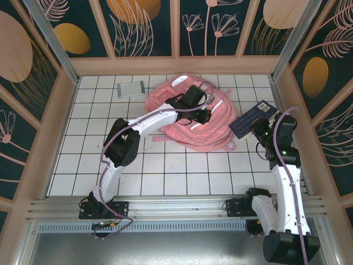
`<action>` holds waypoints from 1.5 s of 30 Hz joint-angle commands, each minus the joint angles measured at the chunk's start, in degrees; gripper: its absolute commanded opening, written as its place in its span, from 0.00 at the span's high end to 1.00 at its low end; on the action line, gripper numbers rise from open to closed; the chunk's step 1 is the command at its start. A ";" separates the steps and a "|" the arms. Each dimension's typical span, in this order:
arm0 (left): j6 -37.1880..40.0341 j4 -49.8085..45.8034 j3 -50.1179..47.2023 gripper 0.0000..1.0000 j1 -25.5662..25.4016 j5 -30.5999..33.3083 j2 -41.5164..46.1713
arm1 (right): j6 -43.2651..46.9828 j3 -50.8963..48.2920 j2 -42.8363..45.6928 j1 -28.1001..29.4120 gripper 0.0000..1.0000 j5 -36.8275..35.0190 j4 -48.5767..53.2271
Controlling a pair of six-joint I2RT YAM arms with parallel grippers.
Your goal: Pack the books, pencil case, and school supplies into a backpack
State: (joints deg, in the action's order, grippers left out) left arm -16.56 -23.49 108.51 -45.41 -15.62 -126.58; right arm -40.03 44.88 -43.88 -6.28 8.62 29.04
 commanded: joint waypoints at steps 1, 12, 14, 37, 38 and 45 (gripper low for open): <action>-0.69 1.19 0.46 1.00 1.09 -1.22 6.69 | -3.00 0.91 3.97 -0.39 1.00 -7.16 -0.09; -11.53 9.59 -4.79 1.00 10.45 -16.20 19.71 | -6.13 -5.49 4.21 -0.36 1.00 3.63 -9.44; -13.81 11.18 -4.95 1.00 11.74 -18.54 20.66 | -7.31 -8.10 2.00 -0.27 1.00 13.36 -16.20; -21.68 18.80 -4.25 1.00 17.53 -31.76 19.02 | -16.31 -0.90 -34.51 19.11 1.00 26.80 -53.72; -21.93 19.13 -4.56 1.00 17.78 -32.02 18.88 | -16.64 -0.01 -36.62 19.97 1.00 26.84 -54.68; -22.21 20.24 -5.41 1.00 18.25 -32.93 17.40 | -19.30 7.83 -48.26 27.41 1.00 19.67 -55.47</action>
State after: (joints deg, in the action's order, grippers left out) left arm -38.26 -11.49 101.93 -27.64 -44.69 -109.93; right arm -57.93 48.45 -89.84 18.98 32.36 -21.74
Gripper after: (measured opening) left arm 0.051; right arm 0.097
